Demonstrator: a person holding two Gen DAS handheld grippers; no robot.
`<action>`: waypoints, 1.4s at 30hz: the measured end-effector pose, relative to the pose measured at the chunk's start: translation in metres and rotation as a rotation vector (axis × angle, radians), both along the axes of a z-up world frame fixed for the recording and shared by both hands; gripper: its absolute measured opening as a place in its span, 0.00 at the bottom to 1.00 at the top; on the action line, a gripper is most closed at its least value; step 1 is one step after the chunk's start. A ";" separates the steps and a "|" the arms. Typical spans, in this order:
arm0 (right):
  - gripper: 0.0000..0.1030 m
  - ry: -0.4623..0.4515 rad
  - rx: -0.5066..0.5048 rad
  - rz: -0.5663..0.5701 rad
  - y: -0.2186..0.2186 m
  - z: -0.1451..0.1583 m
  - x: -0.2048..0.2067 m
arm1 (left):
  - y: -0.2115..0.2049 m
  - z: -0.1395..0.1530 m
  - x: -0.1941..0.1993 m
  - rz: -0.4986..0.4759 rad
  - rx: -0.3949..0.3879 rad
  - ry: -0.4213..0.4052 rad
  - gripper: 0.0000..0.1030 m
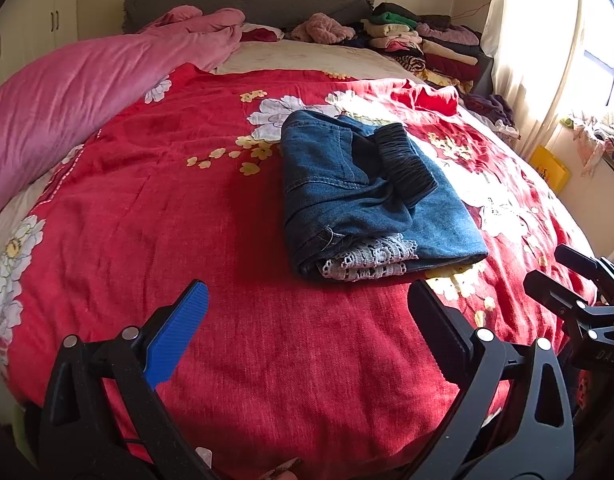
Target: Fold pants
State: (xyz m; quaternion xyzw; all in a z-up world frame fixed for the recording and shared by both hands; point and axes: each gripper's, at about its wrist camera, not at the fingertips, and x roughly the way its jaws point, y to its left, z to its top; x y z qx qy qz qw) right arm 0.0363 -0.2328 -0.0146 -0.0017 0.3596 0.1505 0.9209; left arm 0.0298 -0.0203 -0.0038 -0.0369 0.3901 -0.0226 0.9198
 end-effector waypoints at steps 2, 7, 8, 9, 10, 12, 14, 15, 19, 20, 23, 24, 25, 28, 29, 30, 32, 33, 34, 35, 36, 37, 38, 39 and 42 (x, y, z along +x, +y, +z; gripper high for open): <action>0.96 0.001 -0.001 0.000 0.000 0.000 0.000 | 0.000 0.000 0.000 0.001 0.001 0.000 0.91; 0.96 0.003 -0.002 -0.001 0.000 0.000 0.000 | 0.000 0.001 -0.001 0.001 0.001 0.000 0.91; 0.96 0.002 -0.002 -0.001 0.000 0.001 -0.001 | 0.001 0.001 -0.001 0.001 0.000 0.000 0.91; 0.96 0.002 -0.002 -0.001 0.000 0.000 0.000 | 0.000 0.001 0.000 0.000 0.000 0.000 0.91; 0.96 0.002 -0.002 -0.001 0.000 0.000 0.000 | 0.001 0.001 -0.001 0.002 0.000 -0.001 0.91; 0.96 0.001 -0.002 -0.002 0.000 0.001 -0.001 | 0.001 0.001 -0.002 0.004 0.000 -0.002 0.91; 0.96 0.002 -0.003 -0.002 0.000 0.001 -0.001 | 0.001 0.001 -0.001 0.005 0.001 0.000 0.91; 0.96 0.002 -0.003 -0.002 -0.001 0.001 -0.001 | 0.001 0.001 -0.001 0.005 0.002 0.000 0.91; 0.96 0.003 -0.003 -0.003 -0.001 0.002 -0.001 | 0.000 0.001 -0.001 0.005 0.005 0.002 0.91; 0.96 0.004 -0.003 -0.004 -0.001 0.002 -0.001 | 0.001 0.001 -0.001 0.005 0.005 0.004 0.91; 0.96 0.003 -0.004 -0.005 -0.001 0.002 -0.001 | 0.003 -0.001 -0.002 0.009 0.009 0.009 0.91; 0.96 0.004 -0.003 -0.005 -0.001 0.002 -0.001 | 0.003 -0.001 -0.001 0.011 0.010 0.011 0.91; 0.96 0.004 -0.004 -0.004 -0.001 0.002 -0.001 | 0.004 -0.002 -0.001 0.012 0.010 0.012 0.91; 0.96 0.002 -0.006 -0.006 -0.001 0.002 -0.001 | 0.005 -0.002 -0.002 0.011 0.013 0.012 0.91; 0.96 0.002 -0.006 -0.007 -0.002 0.002 -0.001 | 0.005 -0.002 -0.002 0.010 0.014 0.013 0.91; 0.96 0.002 -0.006 -0.006 -0.001 0.002 -0.001 | 0.005 -0.002 -0.002 0.009 0.012 0.013 0.91; 0.96 0.002 -0.008 -0.006 -0.002 0.002 -0.001 | 0.003 -0.002 -0.001 0.010 0.013 0.013 0.91; 0.96 0.002 -0.007 -0.006 -0.001 0.002 -0.001 | 0.004 -0.002 -0.002 0.008 0.013 0.012 0.91; 0.96 0.003 -0.007 -0.007 -0.002 0.003 -0.001 | 0.003 -0.002 -0.001 0.008 0.014 0.012 0.91; 0.96 0.002 -0.006 -0.006 -0.002 0.002 -0.001 | 0.004 -0.002 -0.002 0.008 0.013 0.012 0.91; 0.96 0.001 -0.006 -0.006 -0.001 0.002 -0.001 | 0.004 -0.002 -0.002 0.009 0.012 0.011 0.91; 0.96 -0.001 -0.007 -0.006 -0.002 0.003 -0.001 | 0.004 -0.002 -0.001 0.010 0.013 0.013 0.91; 0.96 0.000 -0.008 -0.008 -0.002 0.002 -0.001 | 0.004 -0.002 -0.001 0.009 0.013 0.013 0.91; 0.96 0.000 -0.008 -0.008 -0.003 0.003 0.000 | 0.003 -0.002 -0.001 0.009 0.013 0.013 0.91; 0.96 0.000 -0.009 -0.010 -0.003 0.003 0.000 | 0.003 -0.002 -0.001 0.006 0.011 0.014 0.91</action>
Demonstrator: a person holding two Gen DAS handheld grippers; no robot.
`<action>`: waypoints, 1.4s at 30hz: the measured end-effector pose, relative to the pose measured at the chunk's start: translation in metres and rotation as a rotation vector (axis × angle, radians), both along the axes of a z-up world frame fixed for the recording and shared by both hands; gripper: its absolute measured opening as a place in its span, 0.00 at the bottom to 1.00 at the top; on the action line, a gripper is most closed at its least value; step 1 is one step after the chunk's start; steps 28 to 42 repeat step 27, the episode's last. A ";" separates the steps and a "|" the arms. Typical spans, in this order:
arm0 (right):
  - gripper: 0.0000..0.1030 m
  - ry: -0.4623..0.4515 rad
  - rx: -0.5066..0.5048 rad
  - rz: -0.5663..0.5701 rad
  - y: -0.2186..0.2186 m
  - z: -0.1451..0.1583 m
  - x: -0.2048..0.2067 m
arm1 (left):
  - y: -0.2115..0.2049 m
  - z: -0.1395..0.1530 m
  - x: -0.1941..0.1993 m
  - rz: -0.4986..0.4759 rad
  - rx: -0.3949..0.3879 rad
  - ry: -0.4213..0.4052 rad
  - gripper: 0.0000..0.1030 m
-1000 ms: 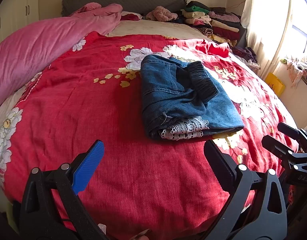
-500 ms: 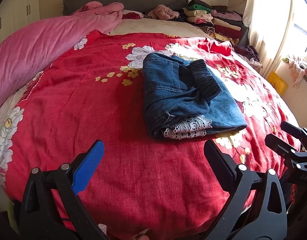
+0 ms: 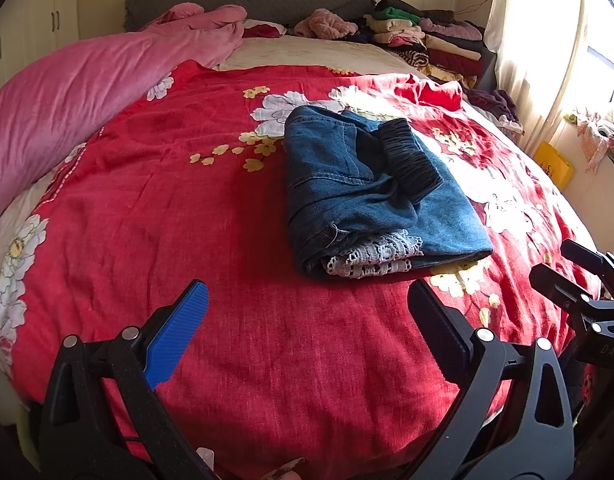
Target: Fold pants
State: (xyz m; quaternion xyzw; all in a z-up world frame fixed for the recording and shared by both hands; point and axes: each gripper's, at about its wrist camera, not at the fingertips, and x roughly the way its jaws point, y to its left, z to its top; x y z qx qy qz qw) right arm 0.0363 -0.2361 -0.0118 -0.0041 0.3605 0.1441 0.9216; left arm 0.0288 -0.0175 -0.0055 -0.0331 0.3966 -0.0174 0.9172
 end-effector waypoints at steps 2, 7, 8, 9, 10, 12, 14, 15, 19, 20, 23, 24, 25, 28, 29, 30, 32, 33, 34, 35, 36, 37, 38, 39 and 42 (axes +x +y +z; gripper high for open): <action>0.96 0.000 -0.001 -0.001 -0.001 0.000 0.000 | 0.000 0.000 0.000 0.001 0.000 0.002 0.91; 0.96 -0.001 -0.004 -0.004 -0.001 0.000 0.000 | 0.000 0.001 -0.001 0.000 0.003 0.005 0.91; 0.96 -0.001 -0.005 -0.005 -0.001 0.000 0.000 | 0.001 0.002 -0.001 0.009 0.015 0.005 0.91; 0.96 -0.001 -0.006 -0.007 -0.003 0.000 0.000 | 0.001 0.002 -0.002 0.016 0.026 0.007 0.91; 0.96 0.000 -0.006 -0.008 -0.002 0.000 0.001 | 0.000 0.002 -0.001 0.017 0.033 0.008 0.91; 0.96 0.000 -0.007 -0.012 -0.002 0.000 0.001 | -0.001 0.003 0.000 0.022 0.038 0.004 0.91; 0.96 0.000 -0.009 -0.016 -0.003 0.000 0.001 | 0.000 0.002 0.001 0.022 0.038 0.012 0.91; 0.96 0.001 -0.010 -0.019 -0.004 0.000 0.001 | 0.001 0.002 0.000 0.021 0.036 0.011 0.91; 0.96 0.001 -0.006 -0.034 -0.012 0.000 0.006 | 0.006 0.007 0.007 0.012 0.004 -0.002 0.91; 0.96 0.002 -0.006 -0.043 -0.017 0.001 0.009 | 0.011 0.008 0.011 0.023 0.003 -0.002 0.91; 0.96 0.017 0.016 -0.094 -0.045 0.003 0.027 | 0.038 0.009 0.035 0.094 0.004 0.028 0.91; 0.96 0.023 0.026 -0.130 -0.061 0.004 0.038 | 0.051 0.008 0.045 0.124 0.009 0.040 0.91; 0.96 0.026 0.033 -0.168 -0.079 0.003 0.050 | 0.067 0.008 0.058 0.167 0.020 0.054 0.91; 0.96 0.061 0.009 -0.251 -0.121 -0.003 0.085 | 0.101 0.005 0.086 0.253 0.039 0.070 0.91; 0.96 0.061 0.009 -0.251 -0.121 -0.003 0.085 | 0.101 0.005 0.086 0.253 0.039 0.070 0.91; 0.96 0.061 0.009 -0.251 -0.121 -0.003 0.085 | 0.101 0.005 0.086 0.253 0.039 0.070 0.91; 0.96 0.061 0.009 -0.251 -0.121 -0.003 0.085 | 0.101 0.005 0.086 0.253 0.039 0.070 0.91; 0.96 0.061 0.009 -0.251 -0.121 -0.003 0.085 | 0.101 0.005 0.086 0.253 0.039 0.070 0.91; 0.96 0.061 0.009 -0.251 -0.121 -0.003 0.085 | 0.101 0.005 0.086 0.253 0.039 0.070 0.91; 0.96 0.061 0.009 -0.251 -0.121 -0.003 0.085 | 0.101 0.005 0.086 0.253 0.039 0.070 0.91; 0.96 0.061 0.009 -0.251 -0.121 -0.003 0.085 | 0.101 0.005 0.086 0.253 0.039 0.070 0.91; 0.96 0.061 0.009 -0.251 -0.121 -0.003 0.085 | 0.101 0.005 0.086 0.253 0.039 0.070 0.91; 0.96 0.061 0.009 -0.251 -0.121 -0.003 0.085 | 0.101 0.005 0.086 0.253 0.039 0.070 0.91; 0.96 0.061 0.009 -0.251 -0.121 -0.003 0.085 | 0.101 0.005 0.086 0.253 0.039 0.070 0.91; 0.96 0.061 0.009 -0.251 -0.121 -0.003 0.085 | 0.101 0.005 0.086 0.253 0.039 0.070 0.91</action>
